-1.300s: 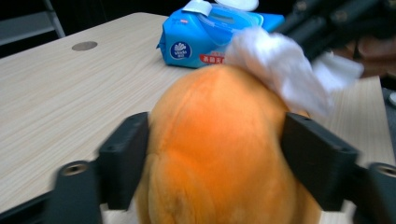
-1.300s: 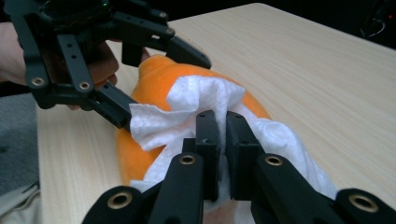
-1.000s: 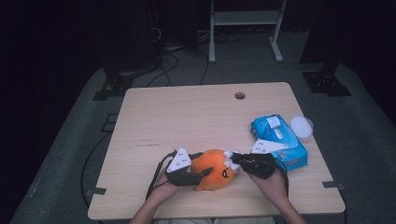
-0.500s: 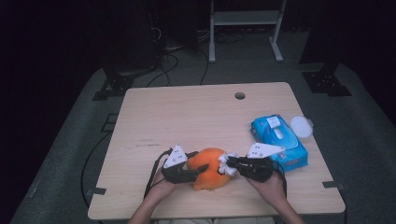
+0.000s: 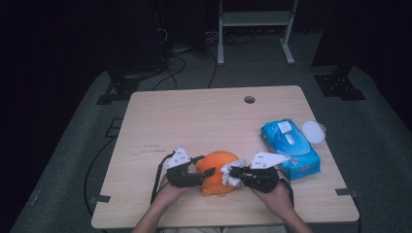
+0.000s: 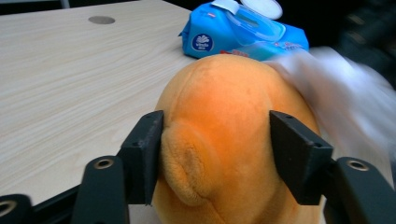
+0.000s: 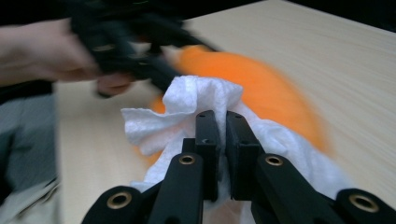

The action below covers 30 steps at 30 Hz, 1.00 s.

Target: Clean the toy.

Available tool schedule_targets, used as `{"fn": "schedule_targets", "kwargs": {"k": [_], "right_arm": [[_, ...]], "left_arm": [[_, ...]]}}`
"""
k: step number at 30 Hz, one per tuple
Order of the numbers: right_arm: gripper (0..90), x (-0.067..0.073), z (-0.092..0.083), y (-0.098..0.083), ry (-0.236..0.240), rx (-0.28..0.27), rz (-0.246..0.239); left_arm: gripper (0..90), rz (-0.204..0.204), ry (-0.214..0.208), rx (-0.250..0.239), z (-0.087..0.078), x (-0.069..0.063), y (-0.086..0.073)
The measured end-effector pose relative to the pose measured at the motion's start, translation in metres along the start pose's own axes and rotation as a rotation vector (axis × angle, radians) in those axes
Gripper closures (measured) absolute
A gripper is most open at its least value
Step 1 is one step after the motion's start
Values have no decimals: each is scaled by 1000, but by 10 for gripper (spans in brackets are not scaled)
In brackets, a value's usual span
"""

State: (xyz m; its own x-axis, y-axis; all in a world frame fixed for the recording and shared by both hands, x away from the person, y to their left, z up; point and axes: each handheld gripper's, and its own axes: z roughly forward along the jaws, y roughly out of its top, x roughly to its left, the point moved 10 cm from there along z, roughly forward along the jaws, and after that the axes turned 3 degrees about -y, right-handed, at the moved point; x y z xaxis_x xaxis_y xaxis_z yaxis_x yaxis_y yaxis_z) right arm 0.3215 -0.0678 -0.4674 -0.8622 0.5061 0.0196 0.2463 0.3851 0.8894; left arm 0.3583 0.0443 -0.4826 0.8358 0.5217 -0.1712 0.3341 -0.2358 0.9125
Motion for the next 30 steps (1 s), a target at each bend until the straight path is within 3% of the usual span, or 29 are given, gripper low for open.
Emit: {"fn": "schedule_targets", "kwargs": {"k": [2,3,6,7,9,11,14,16,19,21,22,24,26,28,30], "right_arm": [[839,8,7,-3,-13,27,-56],[839,4,6,-2,-15,23,-49],[839,-21,-5,-2,-79,0,21],[839,-35,-10,-5,-109,-5,66],[839,-47,-13,-11,-128,0,110],[839,-46,-11,-14,-121,2,115],[838,-40,-7,-13,-111,3,101],[838,-39,-8,-11,-104,-3,104],[838,-39,-9,-6,-101,-13,108],[838,-39,-13,1,-93,-42,119],[838,-39,-15,4,-83,-58,124],[838,-36,-17,10,-81,-76,117],[839,-37,-17,7,-83,-65,117],[838,-40,-15,1,-71,-56,143],[839,-38,-13,-3,-59,-46,150]], "left_arm": [[420,6,4,2,-1,1,0],[431,0,5,3,-1,1,-1],[445,5,0,2,-2,0,-1],[445,8,0,6,-2,0,-1],[439,18,-8,5,-2,-2,0],[381,22,-7,2,-1,-3,1],[215,-13,-1,10,1,0,0],[285,-7,-11,1,1,-2,0],[446,90,23,-43,1,-11,10],[488,197,33,-103,1,-24,23],[500,253,34,-106,2,-31,27],[501,306,20,-86,9,-42,28],[490,315,9,-76,12,-44,24],[467,283,-21,-73,9,-41,20],[364,227,-18,-74,4,-36,21]]}}
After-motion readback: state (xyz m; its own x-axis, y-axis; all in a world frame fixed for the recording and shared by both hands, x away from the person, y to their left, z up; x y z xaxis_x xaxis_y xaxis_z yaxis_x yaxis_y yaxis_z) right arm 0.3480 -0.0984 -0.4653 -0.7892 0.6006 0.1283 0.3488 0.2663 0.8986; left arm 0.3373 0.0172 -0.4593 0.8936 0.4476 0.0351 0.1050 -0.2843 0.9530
